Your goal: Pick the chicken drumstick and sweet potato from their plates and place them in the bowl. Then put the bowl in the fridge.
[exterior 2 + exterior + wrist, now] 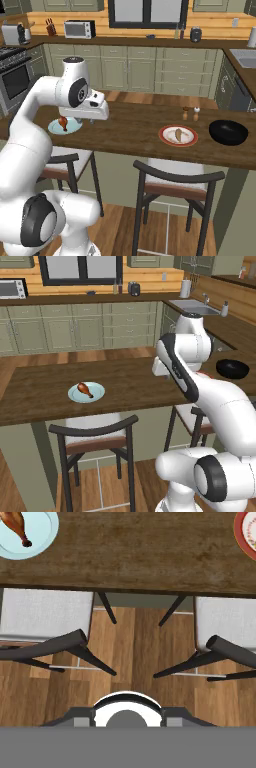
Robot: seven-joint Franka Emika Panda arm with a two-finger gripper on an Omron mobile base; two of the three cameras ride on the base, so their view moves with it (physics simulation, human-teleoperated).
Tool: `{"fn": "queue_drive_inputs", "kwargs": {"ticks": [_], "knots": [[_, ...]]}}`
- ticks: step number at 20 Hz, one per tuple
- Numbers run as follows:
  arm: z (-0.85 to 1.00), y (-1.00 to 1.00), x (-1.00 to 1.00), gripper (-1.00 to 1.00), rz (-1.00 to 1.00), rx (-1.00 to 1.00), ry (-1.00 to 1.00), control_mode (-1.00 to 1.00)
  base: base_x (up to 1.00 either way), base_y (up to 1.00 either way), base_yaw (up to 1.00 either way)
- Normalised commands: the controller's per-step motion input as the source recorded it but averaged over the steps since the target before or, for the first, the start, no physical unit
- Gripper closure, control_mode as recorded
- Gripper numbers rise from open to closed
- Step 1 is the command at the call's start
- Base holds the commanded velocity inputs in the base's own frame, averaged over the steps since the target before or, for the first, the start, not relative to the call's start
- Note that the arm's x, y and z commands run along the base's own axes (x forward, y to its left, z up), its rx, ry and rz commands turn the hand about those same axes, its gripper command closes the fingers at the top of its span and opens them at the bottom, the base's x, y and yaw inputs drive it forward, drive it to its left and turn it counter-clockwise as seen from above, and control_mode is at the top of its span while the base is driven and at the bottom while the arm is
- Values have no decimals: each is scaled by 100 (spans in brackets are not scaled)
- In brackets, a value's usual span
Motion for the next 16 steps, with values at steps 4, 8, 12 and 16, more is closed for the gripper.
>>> {"fn": "queue_drive_inputs", "kwargs": {"ticks": [4,8,12,16], "knots": [[-2,28,2,-100,1,-1,-1,-100,0,0,0],[-25,100,31,-100,2,-13,-1,-100,0,0,0],[-48,100,75,-100,16,-7,3,-100,0,0,0],[-54,100,98,-100,25,0,9,-100,0,0,0]]}}
